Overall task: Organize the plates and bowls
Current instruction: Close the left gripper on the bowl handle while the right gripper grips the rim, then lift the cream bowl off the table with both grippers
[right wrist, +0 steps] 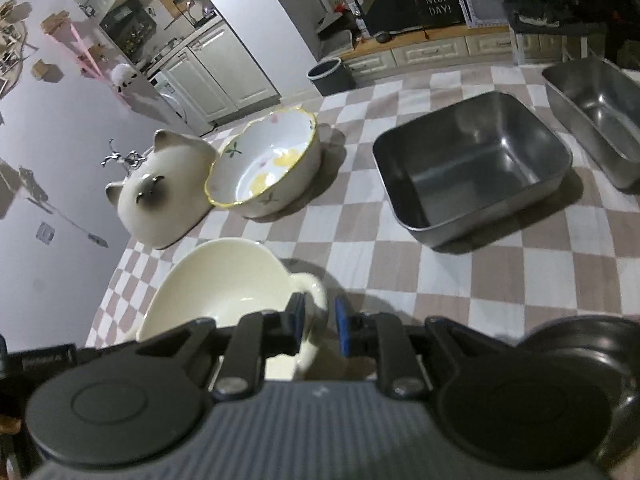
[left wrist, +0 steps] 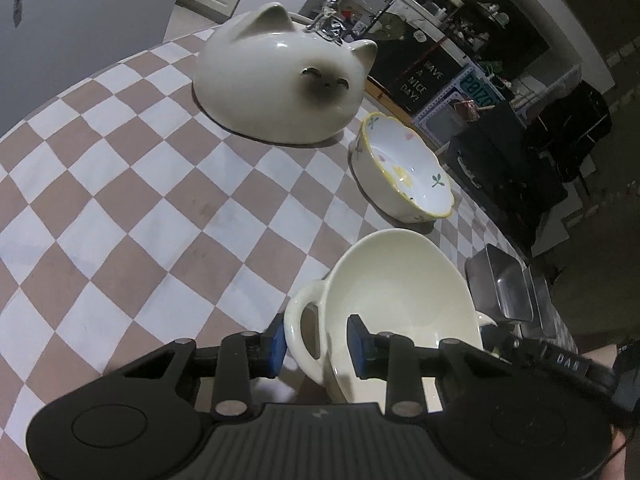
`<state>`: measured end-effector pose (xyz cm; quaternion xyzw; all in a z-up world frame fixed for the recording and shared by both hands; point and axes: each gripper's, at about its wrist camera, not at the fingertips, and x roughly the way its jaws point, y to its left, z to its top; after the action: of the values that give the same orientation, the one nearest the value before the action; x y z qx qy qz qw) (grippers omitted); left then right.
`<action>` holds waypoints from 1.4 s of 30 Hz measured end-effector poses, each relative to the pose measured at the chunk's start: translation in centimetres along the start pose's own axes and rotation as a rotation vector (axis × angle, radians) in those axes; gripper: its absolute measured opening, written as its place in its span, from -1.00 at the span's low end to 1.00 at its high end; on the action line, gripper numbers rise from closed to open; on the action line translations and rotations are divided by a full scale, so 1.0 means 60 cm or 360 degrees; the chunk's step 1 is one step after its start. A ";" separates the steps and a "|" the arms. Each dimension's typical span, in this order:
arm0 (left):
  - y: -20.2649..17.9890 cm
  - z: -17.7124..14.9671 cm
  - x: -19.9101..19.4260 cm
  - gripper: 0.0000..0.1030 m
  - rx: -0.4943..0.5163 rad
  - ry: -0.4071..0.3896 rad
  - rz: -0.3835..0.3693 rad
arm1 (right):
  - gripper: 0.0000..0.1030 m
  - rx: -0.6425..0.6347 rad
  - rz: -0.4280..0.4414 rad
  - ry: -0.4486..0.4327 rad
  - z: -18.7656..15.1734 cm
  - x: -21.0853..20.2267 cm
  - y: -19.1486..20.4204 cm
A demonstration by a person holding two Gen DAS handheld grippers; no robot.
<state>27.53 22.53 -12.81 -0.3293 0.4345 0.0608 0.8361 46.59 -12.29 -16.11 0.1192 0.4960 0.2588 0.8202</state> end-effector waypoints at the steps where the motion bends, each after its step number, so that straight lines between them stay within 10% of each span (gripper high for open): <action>1: -0.001 0.001 0.000 -0.37 0.0012 0.0004 0.0005 | -0.56 -0.0013 0.0032 0.0022 0.006 0.003 0.001; 18: -0.013 0.003 0.041 -0.49 0.0134 0.0070 0.0103 | -0.47 -0.0280 0.0111 0.0209 0.025 0.074 0.004; 42: -0.057 0.019 -0.023 -0.53 0.0183 -0.0141 -0.0036 | -0.49 -0.0340 -0.0007 -0.0062 0.012 -0.021 0.050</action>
<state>28.76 20.82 -9.59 -0.2825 0.3961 0.0406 0.8728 45.85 -10.42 -13.49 0.0351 0.4500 0.3061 0.8382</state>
